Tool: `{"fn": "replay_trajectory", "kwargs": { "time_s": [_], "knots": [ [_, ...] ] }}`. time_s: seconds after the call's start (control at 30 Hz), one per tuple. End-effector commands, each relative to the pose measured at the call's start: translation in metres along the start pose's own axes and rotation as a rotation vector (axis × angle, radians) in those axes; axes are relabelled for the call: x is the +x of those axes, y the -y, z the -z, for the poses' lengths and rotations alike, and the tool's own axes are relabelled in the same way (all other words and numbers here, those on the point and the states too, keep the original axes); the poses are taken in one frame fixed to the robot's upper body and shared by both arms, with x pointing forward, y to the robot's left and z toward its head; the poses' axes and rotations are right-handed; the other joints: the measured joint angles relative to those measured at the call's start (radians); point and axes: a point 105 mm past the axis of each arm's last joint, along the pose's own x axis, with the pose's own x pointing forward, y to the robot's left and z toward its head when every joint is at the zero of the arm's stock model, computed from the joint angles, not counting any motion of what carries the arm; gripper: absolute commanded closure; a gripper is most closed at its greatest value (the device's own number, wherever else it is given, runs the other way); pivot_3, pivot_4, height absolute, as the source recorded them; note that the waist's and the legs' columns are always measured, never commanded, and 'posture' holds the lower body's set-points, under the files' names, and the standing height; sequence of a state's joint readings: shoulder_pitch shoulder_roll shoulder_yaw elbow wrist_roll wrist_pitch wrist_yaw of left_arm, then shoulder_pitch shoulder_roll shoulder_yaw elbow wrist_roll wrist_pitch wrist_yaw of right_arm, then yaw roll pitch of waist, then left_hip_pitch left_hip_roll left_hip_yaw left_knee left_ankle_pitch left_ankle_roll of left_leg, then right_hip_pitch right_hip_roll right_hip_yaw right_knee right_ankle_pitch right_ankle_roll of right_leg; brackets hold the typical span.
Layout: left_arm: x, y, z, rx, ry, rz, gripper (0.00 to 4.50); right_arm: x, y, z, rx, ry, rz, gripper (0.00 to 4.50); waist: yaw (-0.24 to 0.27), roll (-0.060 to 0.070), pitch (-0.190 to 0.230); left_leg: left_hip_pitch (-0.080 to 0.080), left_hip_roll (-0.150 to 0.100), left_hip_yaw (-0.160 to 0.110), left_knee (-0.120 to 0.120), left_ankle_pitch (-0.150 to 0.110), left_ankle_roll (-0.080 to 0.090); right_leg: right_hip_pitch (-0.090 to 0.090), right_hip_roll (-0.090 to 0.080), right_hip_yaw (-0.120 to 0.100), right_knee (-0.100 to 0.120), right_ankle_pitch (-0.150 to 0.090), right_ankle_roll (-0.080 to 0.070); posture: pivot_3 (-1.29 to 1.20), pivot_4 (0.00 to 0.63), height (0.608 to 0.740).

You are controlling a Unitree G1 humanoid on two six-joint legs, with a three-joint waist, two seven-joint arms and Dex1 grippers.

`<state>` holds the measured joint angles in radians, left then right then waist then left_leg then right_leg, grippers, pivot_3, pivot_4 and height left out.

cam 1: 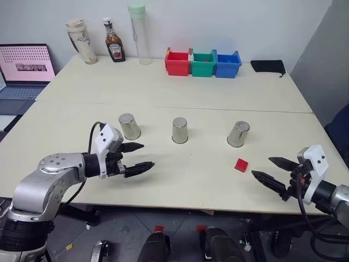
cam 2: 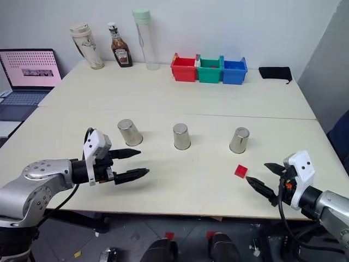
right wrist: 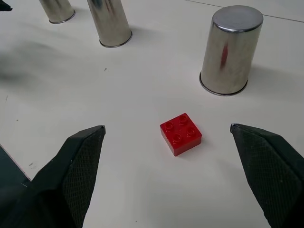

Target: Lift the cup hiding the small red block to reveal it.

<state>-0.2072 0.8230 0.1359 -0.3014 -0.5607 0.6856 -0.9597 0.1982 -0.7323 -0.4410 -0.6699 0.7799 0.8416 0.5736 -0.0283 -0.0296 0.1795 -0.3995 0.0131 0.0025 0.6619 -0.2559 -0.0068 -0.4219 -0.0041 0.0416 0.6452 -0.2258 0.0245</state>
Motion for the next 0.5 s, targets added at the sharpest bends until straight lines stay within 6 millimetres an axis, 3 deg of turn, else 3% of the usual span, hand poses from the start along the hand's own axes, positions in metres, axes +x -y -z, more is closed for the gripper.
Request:
{"fn": "replay_trajectory", "kwargs": {
  "time_s": [0.03,0.5],
  "knots": [
    [0.0002,-0.0012,-0.0107,0.044,0.028,-0.003,0.00,-0.0032,0.0007,-0.0085,-0.016,0.036,0.010,0.02,0.000,0.000,0.000,0.000,0.000,0.000,0.000,0.000,0.000,0.000,0.000,0.000,0.000,0.000,0.000,0.00,0.150,0.740],
    [0.0059,-0.0007,-0.0186,0.023,0.030,0.067,0.00,-0.0004,0.0029,-0.0071,-0.010,0.052,0.022,0.02,0.000,0.000,0.000,0.000,0.000,0.000,0.000,0.000,0.000,0.000,0.002,0.000,0.000,0.000,0.000,0.00,0.150,0.740]
  ]
}}
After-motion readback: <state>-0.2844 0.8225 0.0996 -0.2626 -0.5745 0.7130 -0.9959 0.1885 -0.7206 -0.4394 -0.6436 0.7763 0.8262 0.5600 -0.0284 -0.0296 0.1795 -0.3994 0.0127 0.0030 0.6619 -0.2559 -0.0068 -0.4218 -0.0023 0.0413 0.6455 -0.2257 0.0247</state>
